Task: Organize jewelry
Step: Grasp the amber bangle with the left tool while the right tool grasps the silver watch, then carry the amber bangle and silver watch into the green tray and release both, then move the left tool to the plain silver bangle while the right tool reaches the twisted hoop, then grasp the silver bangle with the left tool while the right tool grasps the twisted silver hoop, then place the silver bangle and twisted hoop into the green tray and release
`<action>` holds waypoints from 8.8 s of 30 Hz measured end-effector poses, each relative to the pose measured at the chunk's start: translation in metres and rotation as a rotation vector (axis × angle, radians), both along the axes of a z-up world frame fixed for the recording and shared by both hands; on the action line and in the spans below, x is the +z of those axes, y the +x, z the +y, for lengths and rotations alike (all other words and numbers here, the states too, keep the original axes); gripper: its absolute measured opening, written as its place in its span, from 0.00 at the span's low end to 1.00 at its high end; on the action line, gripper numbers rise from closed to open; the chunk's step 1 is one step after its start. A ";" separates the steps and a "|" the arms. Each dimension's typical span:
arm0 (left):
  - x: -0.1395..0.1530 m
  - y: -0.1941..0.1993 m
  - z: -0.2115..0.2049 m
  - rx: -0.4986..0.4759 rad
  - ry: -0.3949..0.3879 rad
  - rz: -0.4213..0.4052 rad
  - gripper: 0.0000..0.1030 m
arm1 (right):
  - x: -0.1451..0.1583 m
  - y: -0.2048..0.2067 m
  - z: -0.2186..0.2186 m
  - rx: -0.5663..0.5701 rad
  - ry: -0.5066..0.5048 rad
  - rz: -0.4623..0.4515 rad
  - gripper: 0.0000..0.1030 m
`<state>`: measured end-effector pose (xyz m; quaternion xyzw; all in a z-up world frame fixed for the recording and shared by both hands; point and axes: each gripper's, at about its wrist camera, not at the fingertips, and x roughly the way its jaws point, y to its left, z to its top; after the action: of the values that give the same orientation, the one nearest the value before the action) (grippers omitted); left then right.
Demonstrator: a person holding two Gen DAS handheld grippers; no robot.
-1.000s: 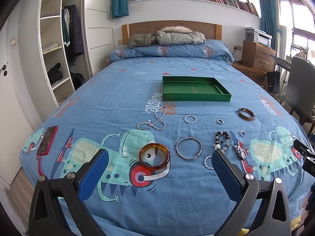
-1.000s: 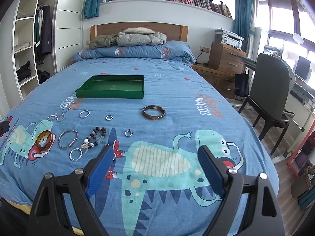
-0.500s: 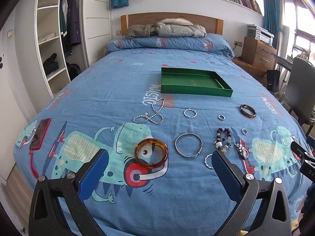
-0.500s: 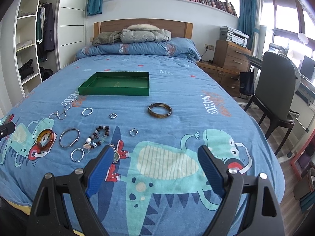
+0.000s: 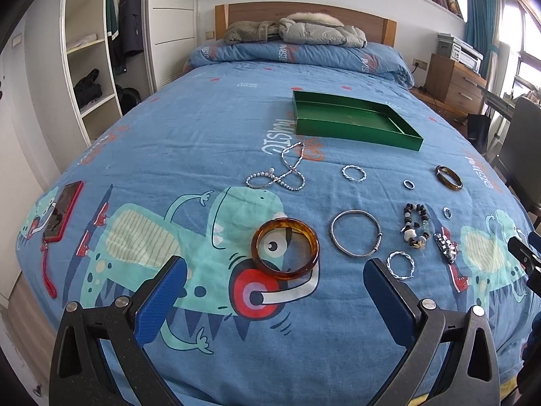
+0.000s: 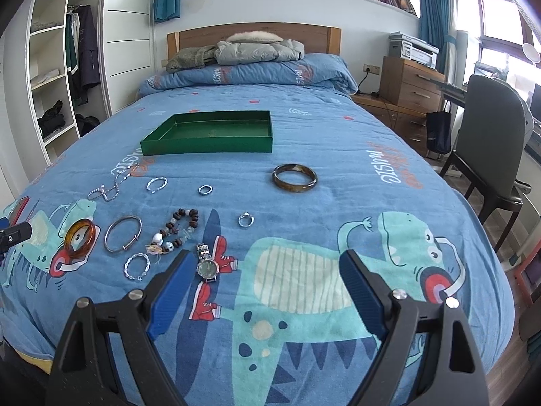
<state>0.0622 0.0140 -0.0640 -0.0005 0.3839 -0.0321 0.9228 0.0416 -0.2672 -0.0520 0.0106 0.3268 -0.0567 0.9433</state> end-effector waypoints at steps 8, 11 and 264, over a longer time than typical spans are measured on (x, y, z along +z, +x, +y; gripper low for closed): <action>-0.018 0.016 0.022 0.024 -0.031 0.045 0.99 | -0.013 0.014 0.007 0.027 0.021 0.026 0.83; -0.024 0.021 0.028 0.029 -0.036 0.055 0.97 | -0.019 0.019 0.011 0.045 0.025 0.042 0.83; -0.025 0.379 -0.196 -0.279 0.077 0.107 0.31 | -0.034 0.419 -0.049 0.138 0.106 0.175 0.30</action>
<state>0.4409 -0.1825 -0.0886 0.0863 0.4298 -0.1451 0.8870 0.4608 -0.3160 -0.0861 0.0329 0.4104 0.0248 0.9110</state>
